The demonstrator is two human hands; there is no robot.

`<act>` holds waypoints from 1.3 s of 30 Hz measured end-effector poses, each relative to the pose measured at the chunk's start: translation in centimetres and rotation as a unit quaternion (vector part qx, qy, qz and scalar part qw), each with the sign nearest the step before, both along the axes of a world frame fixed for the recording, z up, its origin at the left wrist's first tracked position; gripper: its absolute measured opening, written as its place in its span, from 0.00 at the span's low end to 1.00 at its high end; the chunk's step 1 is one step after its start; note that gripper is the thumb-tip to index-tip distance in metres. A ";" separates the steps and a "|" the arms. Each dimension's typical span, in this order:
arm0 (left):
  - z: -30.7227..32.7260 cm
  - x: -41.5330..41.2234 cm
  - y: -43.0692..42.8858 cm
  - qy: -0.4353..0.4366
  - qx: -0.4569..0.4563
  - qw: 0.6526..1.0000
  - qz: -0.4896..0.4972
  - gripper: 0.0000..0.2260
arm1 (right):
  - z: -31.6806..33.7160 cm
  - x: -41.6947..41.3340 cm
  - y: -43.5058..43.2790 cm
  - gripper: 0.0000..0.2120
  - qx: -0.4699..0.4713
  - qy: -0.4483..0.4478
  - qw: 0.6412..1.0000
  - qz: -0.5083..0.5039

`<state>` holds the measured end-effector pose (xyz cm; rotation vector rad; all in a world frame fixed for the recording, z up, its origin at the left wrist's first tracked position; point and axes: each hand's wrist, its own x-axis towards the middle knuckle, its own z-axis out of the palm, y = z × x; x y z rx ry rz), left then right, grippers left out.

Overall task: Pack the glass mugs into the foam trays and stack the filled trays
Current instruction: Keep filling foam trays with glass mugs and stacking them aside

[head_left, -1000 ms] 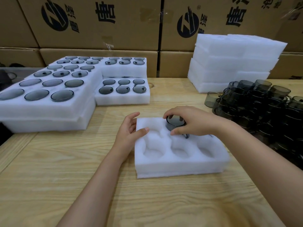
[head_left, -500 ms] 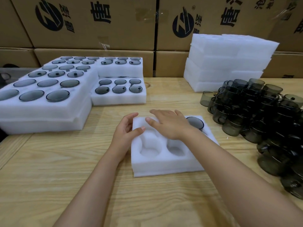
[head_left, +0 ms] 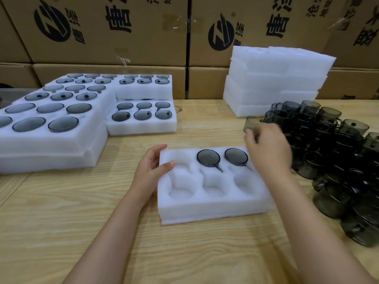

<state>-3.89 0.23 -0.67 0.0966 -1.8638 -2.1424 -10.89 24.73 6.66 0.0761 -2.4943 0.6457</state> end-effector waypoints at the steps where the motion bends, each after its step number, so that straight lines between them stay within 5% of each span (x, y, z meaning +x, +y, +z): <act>1: 0.0 0.0 0.0 0.000 0.001 1.000 0.000 0.25 | -0.2 0.0 1.5 0.17 -0.012 -0.030 0.998 -0.049; 8: 0.3 0.2 0.2 0.002 0.008 1.000 0.004 0.25 | -2.2 -0.2 4.6 0.18 0.031 -0.196 0.973 -0.115; 13: 0.2 0.1 0.1 -0.002 0.013 1.000 0.003 0.26 | -2.4 0.0 4.3 0.14 0.030 -0.195 0.975 -0.107; 22: 0.0 -0.1 0.0 -0.008 0.020 1.000 0.006 0.26 | -2.3 0.7 3.7 0.27 0.082 -0.093 0.984 -0.129; 28: 0.1 0.1 0.0 -0.008 0.016 1.000 0.007 0.26 | -0.9 -1.1 3.3 0.27 0.137 -0.265 0.948 -0.112; 33: 0.2 0.1 0.1 -0.005 0.021 1.000 0.000 0.27 | 2.2 -0.3 2.7 0.24 0.137 -0.147 0.975 -0.093; 36: 0.3 0.1 0.2 -0.004 0.030 1.000 -0.004 0.27 | 5.2 1.0 0.8 0.22 0.099 -0.041 0.994 0.019; 39: 0.2 0.1 0.2 0.003 0.022 1.000 0.001 0.23 | 7.1 2.4 -3.0 0.17 0.046 -0.060 0.969 0.236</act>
